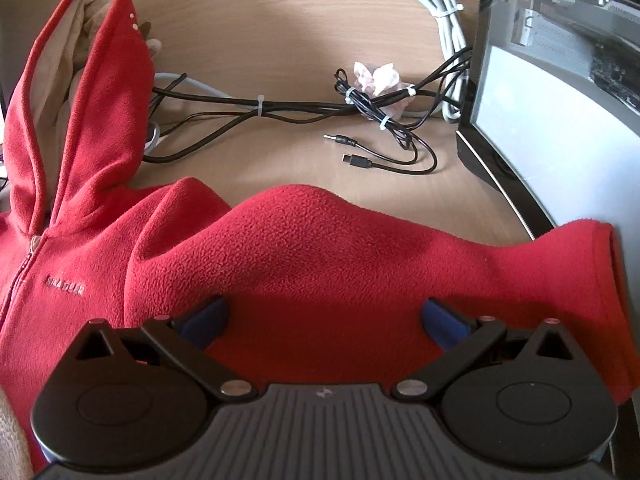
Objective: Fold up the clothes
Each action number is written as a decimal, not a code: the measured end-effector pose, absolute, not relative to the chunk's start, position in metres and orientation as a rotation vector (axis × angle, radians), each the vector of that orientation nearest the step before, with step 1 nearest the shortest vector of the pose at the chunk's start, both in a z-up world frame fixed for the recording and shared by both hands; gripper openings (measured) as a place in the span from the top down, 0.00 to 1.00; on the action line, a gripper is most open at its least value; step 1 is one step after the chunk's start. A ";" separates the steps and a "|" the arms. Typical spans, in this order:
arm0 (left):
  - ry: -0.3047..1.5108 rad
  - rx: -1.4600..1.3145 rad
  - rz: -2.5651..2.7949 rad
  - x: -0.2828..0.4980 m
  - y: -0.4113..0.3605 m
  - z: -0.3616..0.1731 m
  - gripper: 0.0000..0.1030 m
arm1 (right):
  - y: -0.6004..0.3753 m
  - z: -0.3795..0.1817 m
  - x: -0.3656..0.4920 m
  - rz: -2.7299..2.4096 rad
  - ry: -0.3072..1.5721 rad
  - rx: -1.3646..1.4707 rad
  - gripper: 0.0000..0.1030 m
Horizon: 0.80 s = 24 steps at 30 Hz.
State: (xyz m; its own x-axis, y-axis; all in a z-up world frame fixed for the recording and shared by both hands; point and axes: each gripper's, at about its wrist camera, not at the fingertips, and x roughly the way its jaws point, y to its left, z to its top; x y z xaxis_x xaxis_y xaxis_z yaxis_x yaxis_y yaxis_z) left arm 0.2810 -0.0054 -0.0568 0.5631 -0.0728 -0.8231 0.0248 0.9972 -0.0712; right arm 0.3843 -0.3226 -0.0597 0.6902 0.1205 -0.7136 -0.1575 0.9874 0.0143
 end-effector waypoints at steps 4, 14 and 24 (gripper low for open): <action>0.956 -0.044 -0.051 0.281 -0.009 -0.057 0.00 | -0.327 -0.049 0.383 0.193 0.848 -0.042 0.00; 0.781 -0.058 -0.016 0.162 0.032 -0.010 0.00 | -0.316 -0.007 0.232 0.171 0.678 -0.134 0.00; 0.750 0.121 -0.235 0.041 0.061 0.002 0.00 | -0.360 0.003 0.073 0.170 0.665 -0.212 0.00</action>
State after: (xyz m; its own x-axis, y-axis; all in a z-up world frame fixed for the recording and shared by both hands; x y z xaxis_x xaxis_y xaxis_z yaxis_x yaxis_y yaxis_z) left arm 0.0405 0.0612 0.0022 0.7070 -0.1684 -0.6868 0.2544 0.9668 0.0249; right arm 0.0734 -0.3603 0.0034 0.7745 0.0879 -0.6265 -0.2231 0.9646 -0.1405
